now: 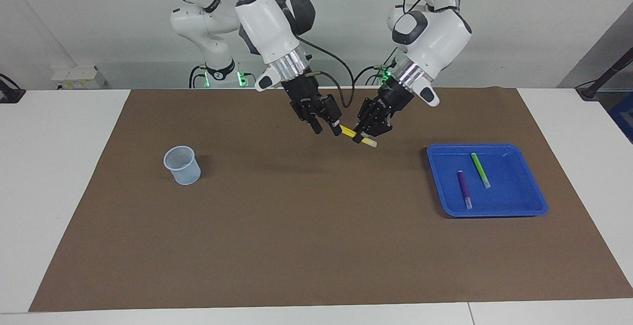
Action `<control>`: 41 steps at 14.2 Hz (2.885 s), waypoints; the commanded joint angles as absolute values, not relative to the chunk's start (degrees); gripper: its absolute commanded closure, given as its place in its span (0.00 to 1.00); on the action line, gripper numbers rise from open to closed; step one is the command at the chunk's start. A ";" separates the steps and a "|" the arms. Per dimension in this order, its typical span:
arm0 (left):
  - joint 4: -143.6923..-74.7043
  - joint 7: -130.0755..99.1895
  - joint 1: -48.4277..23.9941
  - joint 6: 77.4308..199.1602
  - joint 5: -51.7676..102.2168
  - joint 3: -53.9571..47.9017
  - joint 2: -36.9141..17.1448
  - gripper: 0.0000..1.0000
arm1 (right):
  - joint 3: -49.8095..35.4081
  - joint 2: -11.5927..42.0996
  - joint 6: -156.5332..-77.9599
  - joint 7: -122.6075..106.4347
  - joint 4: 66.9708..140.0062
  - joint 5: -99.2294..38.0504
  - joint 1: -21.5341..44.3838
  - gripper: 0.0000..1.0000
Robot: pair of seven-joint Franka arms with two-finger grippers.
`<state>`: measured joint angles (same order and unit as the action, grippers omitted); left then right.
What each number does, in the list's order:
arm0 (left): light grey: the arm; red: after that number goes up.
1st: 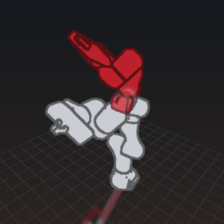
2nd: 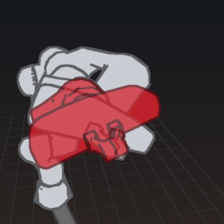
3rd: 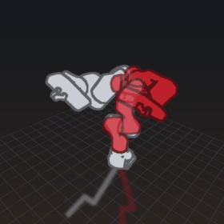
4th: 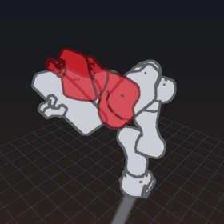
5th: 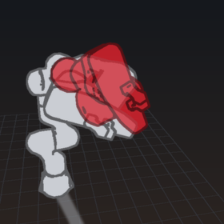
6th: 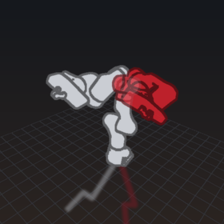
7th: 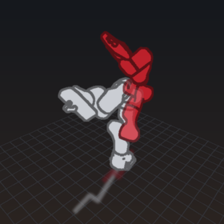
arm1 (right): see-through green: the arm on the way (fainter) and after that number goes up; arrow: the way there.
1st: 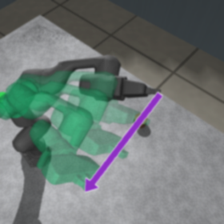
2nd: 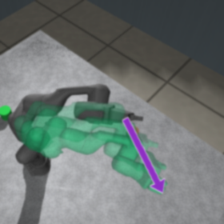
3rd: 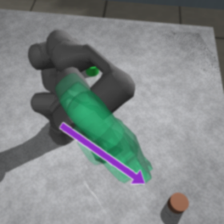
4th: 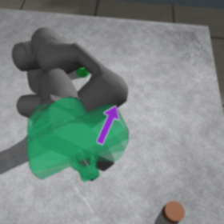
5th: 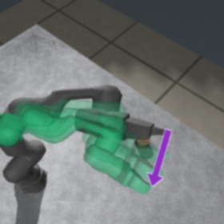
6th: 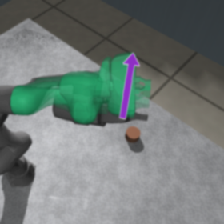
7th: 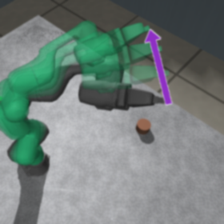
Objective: Right arm passes pens to left for tray arrangement
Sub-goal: 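Open the right gripper and pull the left gripper back with the pen, then lower the yellow pen into the tray while the right gripper returns to the cup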
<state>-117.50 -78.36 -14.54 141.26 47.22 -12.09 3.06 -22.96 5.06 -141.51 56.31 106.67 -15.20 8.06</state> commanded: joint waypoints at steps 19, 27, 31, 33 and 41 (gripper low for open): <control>-115.93 1.12 15.81 104.15 18.73 -10.81 4.31 1.00 | -15.84 0.88 -98.98 6.86 101.35 0.52 -4.32 0.00; -114.43 13.17 21.35 108.54 11.27 -10.81 -1.84 1.00 | -6.69 -1.31 -91.57 6.94 97.62 0.35 2.81 0.00; -113.65 14.94 22.24 111.00 8.53 -10.81 -4.56 1.00 | -6.07 -3.16 -97.11 7.21 102.66 -0.35 3.51 0.00; -113.12 16.60 23.63 112.75 7.65 -10.81 -6.75 1.00 | -6.06 -3.08 -99.22 6.86 103.27 -0.35 3.52 0.00; -109.87 21.88 26.81 119.87 5.19 -10.81 -15.28 1.00 | -5.36 -2.55 -100.02 6.77 102.57 0.44 3.08 0.00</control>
